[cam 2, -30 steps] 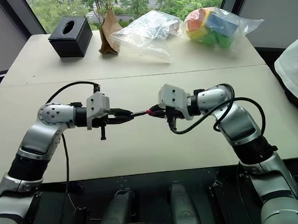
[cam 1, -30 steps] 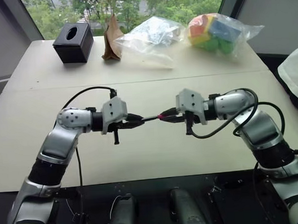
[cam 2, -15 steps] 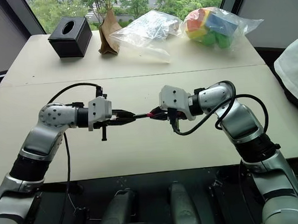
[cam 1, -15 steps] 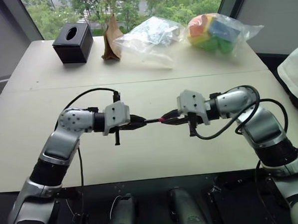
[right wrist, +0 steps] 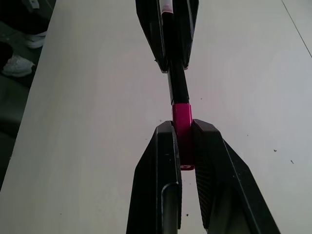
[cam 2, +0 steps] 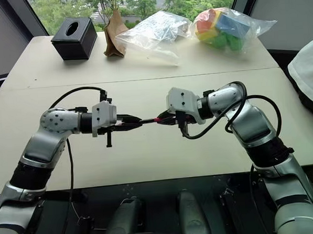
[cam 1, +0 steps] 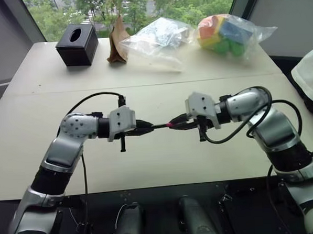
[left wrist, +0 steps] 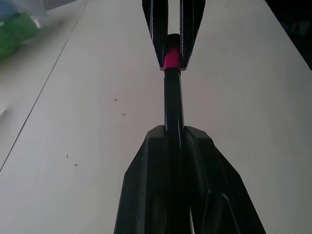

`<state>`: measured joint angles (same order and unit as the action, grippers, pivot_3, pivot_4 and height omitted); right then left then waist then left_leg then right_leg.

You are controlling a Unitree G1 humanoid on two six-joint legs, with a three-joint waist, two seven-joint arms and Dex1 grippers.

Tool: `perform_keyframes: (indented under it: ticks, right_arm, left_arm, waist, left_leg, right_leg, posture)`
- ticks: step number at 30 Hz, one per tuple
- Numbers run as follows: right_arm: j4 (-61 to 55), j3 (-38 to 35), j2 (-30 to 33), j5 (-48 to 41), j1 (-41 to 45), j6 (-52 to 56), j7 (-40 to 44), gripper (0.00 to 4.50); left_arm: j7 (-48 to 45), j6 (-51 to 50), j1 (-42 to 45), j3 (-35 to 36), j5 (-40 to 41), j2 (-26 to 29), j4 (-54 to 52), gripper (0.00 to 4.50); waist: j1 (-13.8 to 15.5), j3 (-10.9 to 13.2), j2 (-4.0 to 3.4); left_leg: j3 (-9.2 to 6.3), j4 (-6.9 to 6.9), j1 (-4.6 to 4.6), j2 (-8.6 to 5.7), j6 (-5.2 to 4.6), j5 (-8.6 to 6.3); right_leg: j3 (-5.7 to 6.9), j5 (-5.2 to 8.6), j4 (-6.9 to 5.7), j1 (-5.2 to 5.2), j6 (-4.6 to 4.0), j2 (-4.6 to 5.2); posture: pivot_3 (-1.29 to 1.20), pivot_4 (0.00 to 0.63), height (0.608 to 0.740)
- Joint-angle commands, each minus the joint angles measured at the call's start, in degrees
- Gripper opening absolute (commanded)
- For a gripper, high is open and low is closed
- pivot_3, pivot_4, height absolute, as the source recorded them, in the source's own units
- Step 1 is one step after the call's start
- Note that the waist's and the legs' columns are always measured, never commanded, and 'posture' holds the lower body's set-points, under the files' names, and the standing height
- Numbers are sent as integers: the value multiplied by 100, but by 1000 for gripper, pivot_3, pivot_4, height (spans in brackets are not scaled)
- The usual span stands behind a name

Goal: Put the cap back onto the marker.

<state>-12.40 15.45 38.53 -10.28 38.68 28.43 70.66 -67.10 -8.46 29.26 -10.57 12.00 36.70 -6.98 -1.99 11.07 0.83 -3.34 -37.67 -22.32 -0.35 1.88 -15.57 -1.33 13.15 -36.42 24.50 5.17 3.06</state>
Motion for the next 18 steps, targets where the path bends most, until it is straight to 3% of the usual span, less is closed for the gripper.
perform_keyframes:
  ticks: [1, 18]
  right_arm:
    - [-317, 327, -248, -166, 130, -257, 197, 11]
    - [88, 484, -466, 217, 212, -639, 170, 11]
  left_arm:
    - [3, 47, 178, 24, 142, -83, -227, 0]
    - [102, 178, 196, 50, -145, -245, -121, 0]
  waist:
    - [0, 0, 0]
    - [12, 0, 0]
  left_leg:
    - [0, -1, 0, 0, 0, 0]
    - [0, -24, -5, 0, -1, -1]
  right_leg:
    - [0, 0, 0, 0, 0, 0]
    - [0, 0, -12, -2, 0, 0]
  posture:
    - [0, 150, 740]
    - [0, 150, 740]
